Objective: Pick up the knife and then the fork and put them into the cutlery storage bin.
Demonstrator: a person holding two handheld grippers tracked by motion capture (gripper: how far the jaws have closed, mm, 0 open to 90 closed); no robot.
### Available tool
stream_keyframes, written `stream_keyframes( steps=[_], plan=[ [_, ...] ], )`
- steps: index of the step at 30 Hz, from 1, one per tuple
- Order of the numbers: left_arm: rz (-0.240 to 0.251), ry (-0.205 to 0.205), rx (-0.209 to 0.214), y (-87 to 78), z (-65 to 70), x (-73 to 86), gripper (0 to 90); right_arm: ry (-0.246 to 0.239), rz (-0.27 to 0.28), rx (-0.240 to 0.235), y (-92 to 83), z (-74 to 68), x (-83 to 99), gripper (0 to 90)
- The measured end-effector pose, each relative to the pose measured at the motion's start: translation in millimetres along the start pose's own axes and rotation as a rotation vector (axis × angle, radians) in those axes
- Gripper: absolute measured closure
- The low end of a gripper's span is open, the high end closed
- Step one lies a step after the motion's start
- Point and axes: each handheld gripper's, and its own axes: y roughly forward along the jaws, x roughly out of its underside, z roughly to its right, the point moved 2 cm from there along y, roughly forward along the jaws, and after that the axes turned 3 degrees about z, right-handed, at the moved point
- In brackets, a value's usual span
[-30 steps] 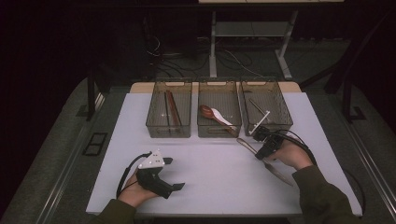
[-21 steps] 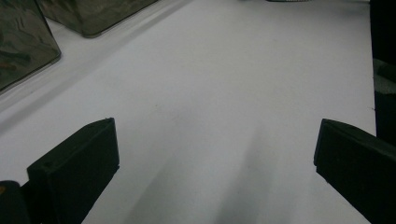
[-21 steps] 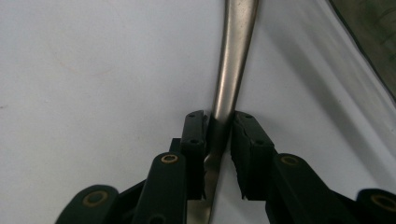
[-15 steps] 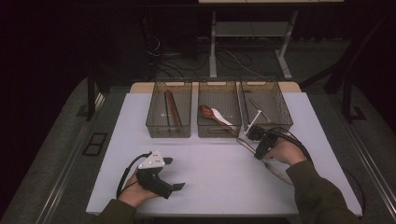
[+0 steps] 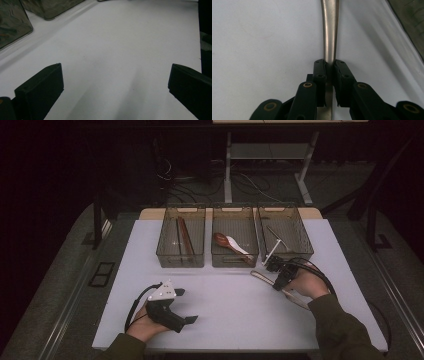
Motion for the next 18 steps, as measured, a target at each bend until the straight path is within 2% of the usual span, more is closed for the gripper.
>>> stream_keyframes(
  steps=[4,18],
  plan=[
    [0.002,0.003,0.001,-0.3,-0.3,-0.2,0.0,0.021,0.052,-0.007,-5.2,3.3,5.5,80.5],
    [-0.004,0.011,0.001,-2.1,-0.8,-0.3,0.0,0.077,0.329,-0.058,-36.9,17.3,33.6,80.5]
  ],
)
